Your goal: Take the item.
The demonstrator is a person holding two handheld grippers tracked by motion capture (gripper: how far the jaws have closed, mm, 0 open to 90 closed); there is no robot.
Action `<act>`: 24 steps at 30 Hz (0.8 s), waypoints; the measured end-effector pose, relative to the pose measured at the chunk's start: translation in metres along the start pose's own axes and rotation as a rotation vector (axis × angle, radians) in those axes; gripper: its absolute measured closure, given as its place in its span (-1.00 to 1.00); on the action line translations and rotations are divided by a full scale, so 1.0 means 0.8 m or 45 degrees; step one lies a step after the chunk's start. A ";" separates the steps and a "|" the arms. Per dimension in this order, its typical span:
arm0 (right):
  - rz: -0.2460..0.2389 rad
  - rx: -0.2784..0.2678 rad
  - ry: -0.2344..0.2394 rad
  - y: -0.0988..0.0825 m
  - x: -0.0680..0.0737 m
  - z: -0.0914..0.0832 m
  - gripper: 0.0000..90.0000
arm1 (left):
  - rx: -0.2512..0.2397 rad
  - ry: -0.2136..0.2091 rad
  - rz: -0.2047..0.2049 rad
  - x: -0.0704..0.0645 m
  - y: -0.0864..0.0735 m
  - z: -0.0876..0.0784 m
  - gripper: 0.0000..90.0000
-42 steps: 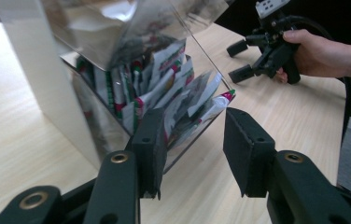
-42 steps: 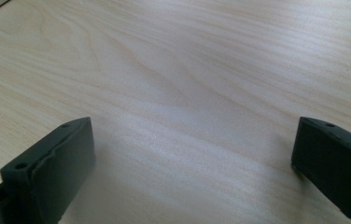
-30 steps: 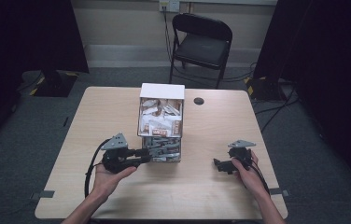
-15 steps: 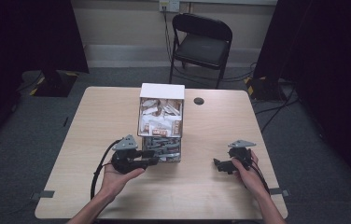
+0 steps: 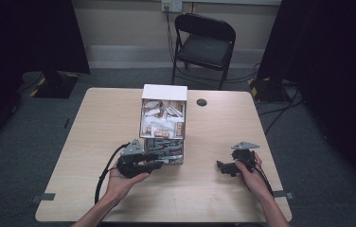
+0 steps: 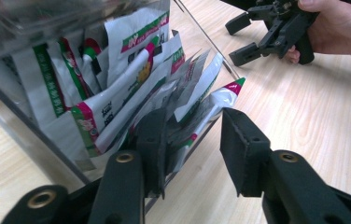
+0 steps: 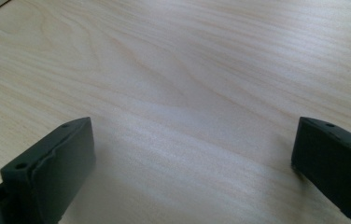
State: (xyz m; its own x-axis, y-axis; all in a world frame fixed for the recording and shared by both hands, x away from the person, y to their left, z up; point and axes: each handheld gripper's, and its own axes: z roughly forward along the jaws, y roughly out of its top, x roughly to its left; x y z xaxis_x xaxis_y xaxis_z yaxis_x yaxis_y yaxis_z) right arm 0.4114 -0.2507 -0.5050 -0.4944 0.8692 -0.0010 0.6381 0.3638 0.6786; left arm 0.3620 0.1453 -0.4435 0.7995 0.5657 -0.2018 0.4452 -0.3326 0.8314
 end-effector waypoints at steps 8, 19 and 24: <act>-0.002 -0.001 0.001 0.000 0.000 0.000 -1.00 | -0.016 0.017 -0.005 0.005 -0.002 0.001 0.77; -0.002 -0.001 0.002 0.000 0.000 0.000 -1.00 | -0.065 -0.041 -0.011 0.005 0.006 0.002 0.97; -0.002 0.000 0.001 0.000 0.000 0.000 -1.00 | -0.083 -0.061 -0.034 0.006 0.005 -0.002 0.97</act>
State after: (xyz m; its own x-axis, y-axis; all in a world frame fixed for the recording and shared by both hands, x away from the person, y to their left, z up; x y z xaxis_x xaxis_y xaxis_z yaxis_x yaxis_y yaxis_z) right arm 0.4116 -0.2508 -0.5050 -0.4962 0.8682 -0.0016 0.6370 0.3653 0.6788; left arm 0.3670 0.1477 -0.4404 0.8065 0.5368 -0.2477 0.4410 -0.2672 0.8568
